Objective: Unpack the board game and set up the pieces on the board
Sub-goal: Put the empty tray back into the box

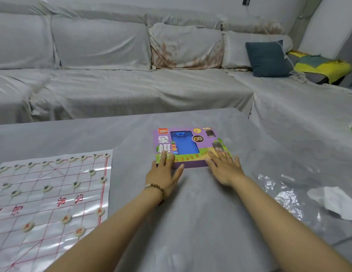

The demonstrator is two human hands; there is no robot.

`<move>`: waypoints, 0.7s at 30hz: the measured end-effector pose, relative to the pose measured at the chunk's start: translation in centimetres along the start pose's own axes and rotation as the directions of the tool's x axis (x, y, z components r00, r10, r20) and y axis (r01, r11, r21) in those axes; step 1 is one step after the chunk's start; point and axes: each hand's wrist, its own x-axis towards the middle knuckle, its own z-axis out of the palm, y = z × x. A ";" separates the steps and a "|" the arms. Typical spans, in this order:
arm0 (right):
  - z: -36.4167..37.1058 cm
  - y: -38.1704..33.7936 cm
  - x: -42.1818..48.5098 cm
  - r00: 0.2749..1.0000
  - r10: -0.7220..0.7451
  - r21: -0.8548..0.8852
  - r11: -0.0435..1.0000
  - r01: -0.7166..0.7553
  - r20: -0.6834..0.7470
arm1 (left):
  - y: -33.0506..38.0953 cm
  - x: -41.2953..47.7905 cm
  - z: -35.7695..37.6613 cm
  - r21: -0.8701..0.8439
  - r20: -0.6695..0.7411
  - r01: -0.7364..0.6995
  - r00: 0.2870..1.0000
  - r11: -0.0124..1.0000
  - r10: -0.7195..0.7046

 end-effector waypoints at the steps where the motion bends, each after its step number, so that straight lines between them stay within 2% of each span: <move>1: -0.9 0.9 1.6 0.999 0.028 -0.014 1.000 -0.028 0.038 | 0.4 1.6 0.4 -0.005 0.011 -0.027 1.000 1.000 0.027; 5: -2.9 4.8 7.7 0.991 0.103 -0.019 0.995 -0.102 0.087 | 3.2 7.9 2.3 -0.037 0.052 -0.103 0.993 0.994 0.105; 12: -4.5 9.3 16.5 0.985 0.171 0.041 0.984 -0.172 0.025 | 7.5 17.3 5.0 -0.074 0.045 -0.096 0.994 0.993 0.099; 17: -4.8 10.6 19.9 0.982 0.187 0.057 0.981 -0.186 -0.019 | 8.7 20.0 6.8 -0.061 -0.011 -0.078 0.997 0.995 0.078; 21: -4.6 10.4 19.9 0.982 0.188 0.109 0.977 -0.183 -0.035 | 9.2 20.3 6.4 -0.147 0.031 -0.054 0.998 0.988 0.059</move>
